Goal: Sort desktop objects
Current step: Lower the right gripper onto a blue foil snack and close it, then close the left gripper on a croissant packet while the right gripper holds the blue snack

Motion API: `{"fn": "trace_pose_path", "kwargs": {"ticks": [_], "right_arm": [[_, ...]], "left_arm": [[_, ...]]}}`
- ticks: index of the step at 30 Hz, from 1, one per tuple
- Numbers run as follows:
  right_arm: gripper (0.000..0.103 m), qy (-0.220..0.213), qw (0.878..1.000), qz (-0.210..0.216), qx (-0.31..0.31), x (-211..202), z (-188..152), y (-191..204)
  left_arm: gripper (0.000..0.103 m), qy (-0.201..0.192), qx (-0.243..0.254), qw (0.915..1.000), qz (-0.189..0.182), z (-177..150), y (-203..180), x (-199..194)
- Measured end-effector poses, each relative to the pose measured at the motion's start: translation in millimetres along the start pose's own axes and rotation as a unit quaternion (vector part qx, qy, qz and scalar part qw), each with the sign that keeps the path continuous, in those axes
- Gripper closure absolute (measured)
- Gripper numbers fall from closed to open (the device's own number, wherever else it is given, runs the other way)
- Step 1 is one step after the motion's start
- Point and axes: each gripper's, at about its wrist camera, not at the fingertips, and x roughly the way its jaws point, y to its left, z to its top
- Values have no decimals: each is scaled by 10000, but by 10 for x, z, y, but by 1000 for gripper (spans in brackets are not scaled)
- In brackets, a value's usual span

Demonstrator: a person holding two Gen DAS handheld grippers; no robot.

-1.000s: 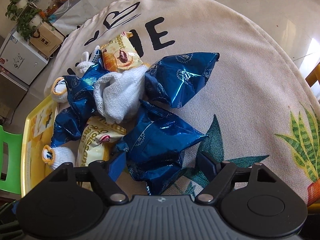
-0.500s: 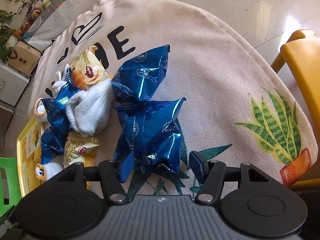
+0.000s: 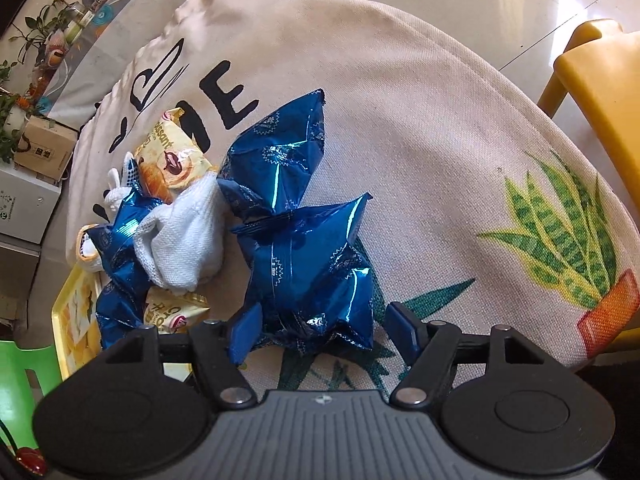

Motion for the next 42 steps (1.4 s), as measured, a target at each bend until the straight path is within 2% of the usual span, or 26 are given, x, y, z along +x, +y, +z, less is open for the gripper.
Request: {"fn": "trace_pose_path", "kwargs": {"ticks": [13, 16, 18, 22, 28, 36, 42], "right_arm": [[23, -16, 9998, -137, -142, 58, -1, 74], [23, -71, 9994, -223, -251, 72, -12, 114], [23, -103, 9989, -285, -355, 77, -21, 141], [36, -134, 9986, -250, -439, 83, -38, 171], [42, -189, 9989, -181, -387, 52, -50, 153], [44, -31, 9995, 45, -307, -16, -145, 79], [46, -104, 9988, 274, -382, -119, -202, 79]], "left_arm": [[11, -9, 124, 9999, 65, 21, -58, 179], [21, -60, 73, 9999, 61, 22, -39, 152], [32, -97, 12, 9999, 92, 26, -22, 130], [40, -51, -180, 9998, 3, 3, 19, 74], [45, 79, -366, 9992, -119, -100, 17, -60], [46, 55, -527, 9985, -158, -234, 65, -266], [46, -9, -669, 9976, -178, -332, 164, -430]]}}
